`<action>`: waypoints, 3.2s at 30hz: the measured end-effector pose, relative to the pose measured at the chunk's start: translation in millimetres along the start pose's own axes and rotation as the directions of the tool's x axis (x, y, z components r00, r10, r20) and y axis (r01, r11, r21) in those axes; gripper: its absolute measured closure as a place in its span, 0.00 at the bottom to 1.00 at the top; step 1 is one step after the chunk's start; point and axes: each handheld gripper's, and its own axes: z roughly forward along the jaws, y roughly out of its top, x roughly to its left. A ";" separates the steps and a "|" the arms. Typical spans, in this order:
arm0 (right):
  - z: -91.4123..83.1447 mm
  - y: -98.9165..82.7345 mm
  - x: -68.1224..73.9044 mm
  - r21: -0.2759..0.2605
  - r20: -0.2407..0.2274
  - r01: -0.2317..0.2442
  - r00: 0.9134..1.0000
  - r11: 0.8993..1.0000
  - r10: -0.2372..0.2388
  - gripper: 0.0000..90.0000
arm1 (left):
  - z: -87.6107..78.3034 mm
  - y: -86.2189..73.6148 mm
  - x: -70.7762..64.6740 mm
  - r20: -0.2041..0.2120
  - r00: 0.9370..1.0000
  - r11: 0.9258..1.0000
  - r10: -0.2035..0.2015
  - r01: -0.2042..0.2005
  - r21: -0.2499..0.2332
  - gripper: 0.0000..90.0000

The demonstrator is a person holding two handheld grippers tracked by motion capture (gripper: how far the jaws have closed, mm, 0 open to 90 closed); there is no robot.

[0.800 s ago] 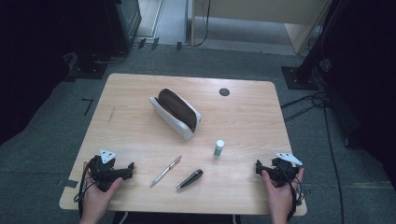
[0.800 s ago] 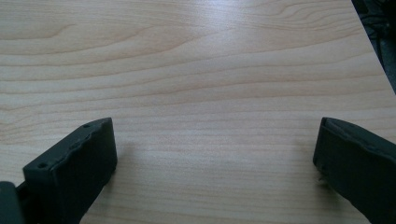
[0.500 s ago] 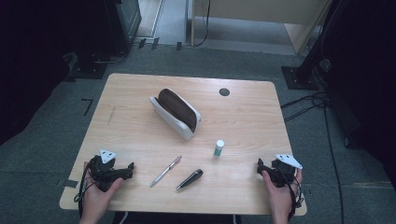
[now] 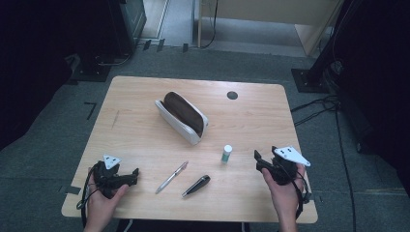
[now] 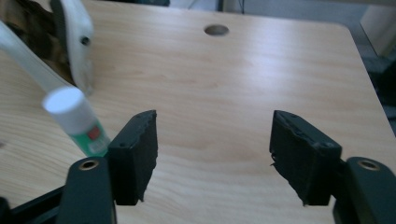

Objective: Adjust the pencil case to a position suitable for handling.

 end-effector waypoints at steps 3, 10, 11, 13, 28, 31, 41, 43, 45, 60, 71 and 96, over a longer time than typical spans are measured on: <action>1.2 15.2 12.0 -0.009 -0.046 0.016 0.999 1.000 -0.017 0.39 | 0.0 0.0 0.0 0.000 1.000 1.000 0.000 0.000 0.000 0.00; 9.5 45.7 43.3 -0.025 -0.146 0.073 0.986 0.997 -0.076 0.43 | 0.0 0.0 0.0 0.000 1.000 1.000 0.000 0.000 0.000 0.00; 11.5 49.1 48.1 -0.026 -0.160 0.078 0.984 0.997 -0.081 0.43 | 0.1 0.0 0.0 0.000 1.000 1.000 -0.001 0.001 -0.001 0.00; 16.5 55.7 56.8 -0.025 -0.187 0.092 0.978 0.995 -0.095 0.44 | 0.1 0.0 -0.1 0.000 1.000 1.000 -0.002 0.002 -0.002 0.00; 63.0 101.3 85.0 0.022 -0.288 0.204 0.939 0.979 -0.189 0.48 | 0.1 -0.1 -0.2 0.002 1.000 1.000 0.002 -0.002 -0.002 0.00; 76.0 107.0 85.9 0.037 -0.295 0.215 0.935 0.976 -0.195 0.50 | 0.1 -0.1 -0.2 0.002 1.000 1.000 0.002 -0.002 -0.001 0.00; 116.7 116.2 82.7 0.095 -0.382 0.228 0.907 0.969 -0.176 0.55 | 0.2 -0.1 -0.2 0.002 1.000 1.000 0.003 -0.003 -0.002 0.00; 124.7 117.5 81.4 0.112 -0.408 0.237 0.896 0.965 -0.173 0.55 | -0.1 -0.1 -0.1 0.004 1.000 1.000 0.007 -0.007 0.002 0.00; 132.0 118.7 82.9 0.124 -0.422 0.254 0.888 0.959 -0.181 0.55 | 0.0 -0.1 -0.1 0.004 1.000 1.000 0.007 -0.007 0.001 0.00; 174.0 130.4 94.6 0.257 -0.456 0.322 0.872 0.911 -0.179 0.51 | 0.1 -0.1 -0.3 0.004 1.000 1.000 0.003 -0.003 -0.001 0.00; 202.0 124.1 100.6 0.359 -0.443 0.323 0.885 0.876 -0.144 0.52 | 0.1 -0.1 -0.2 0.004 1.000 1.000 0.005 -0.005 0.000 0.00; 188.3 129.4 84.5 0.345 -0.487 0.355 0.859 0.869 -0.158 0.92 | 0.0 -0.1 -0.1 0.004 1.000 1.000 0.007 -0.007 0.001 0.00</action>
